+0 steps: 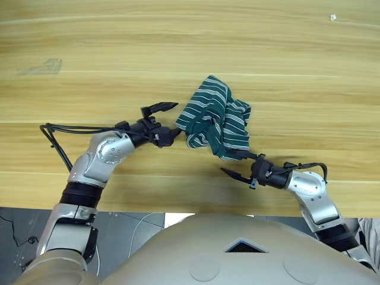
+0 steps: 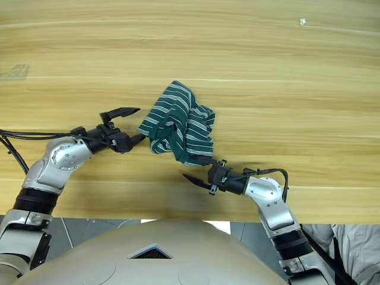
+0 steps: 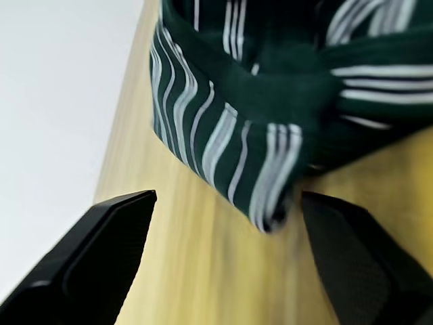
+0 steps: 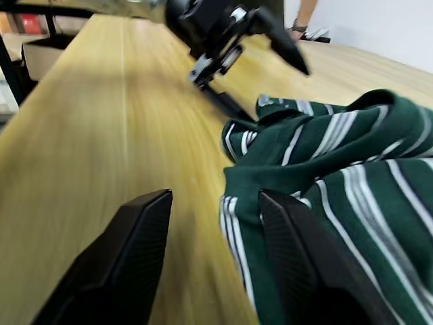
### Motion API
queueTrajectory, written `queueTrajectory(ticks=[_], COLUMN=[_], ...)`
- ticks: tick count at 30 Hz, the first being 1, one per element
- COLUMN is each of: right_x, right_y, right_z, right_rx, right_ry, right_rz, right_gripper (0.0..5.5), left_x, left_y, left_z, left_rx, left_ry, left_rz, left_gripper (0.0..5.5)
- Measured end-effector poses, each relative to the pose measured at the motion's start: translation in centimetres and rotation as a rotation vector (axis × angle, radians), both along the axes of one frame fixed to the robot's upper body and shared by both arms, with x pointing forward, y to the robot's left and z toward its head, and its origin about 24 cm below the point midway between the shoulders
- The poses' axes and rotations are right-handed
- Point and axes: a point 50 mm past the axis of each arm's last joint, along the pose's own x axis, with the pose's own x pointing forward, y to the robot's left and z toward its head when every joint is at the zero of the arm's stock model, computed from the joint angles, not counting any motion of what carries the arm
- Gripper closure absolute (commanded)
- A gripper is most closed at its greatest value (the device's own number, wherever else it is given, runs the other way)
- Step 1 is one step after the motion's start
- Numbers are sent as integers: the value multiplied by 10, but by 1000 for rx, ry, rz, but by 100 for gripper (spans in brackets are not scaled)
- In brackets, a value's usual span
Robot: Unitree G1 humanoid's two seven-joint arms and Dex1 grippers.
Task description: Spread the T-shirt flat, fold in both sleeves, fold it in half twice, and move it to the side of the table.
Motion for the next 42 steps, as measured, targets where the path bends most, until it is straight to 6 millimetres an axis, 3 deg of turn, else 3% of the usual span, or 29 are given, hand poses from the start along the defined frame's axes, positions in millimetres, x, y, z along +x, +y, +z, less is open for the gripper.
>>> queueTrajectory(ticks=[10, 23, 28, 42], right_x=[5, 5, 10, 59], right_y=[5, 8, 5, -9], right_z=[-10, -11, -7, 72], right_rx=[-45, -49, -50, 32], right_ry=[-70, -90, -121, -424], right_rz=[-49, -43, -58, -105], right_gripper=[313, 546, 549, 549], left_x=[-3, -9, -13, -8], left_y=[-3, -1, 3, 7], left_z=[-5, -4, -3, 14], left_rx=[0, 4, -2, -79], left_ry=[-11, -6, 18, 12], left_rz=[-22, -32, -34, -23], left_gripper=[159, 154, 154, 154])
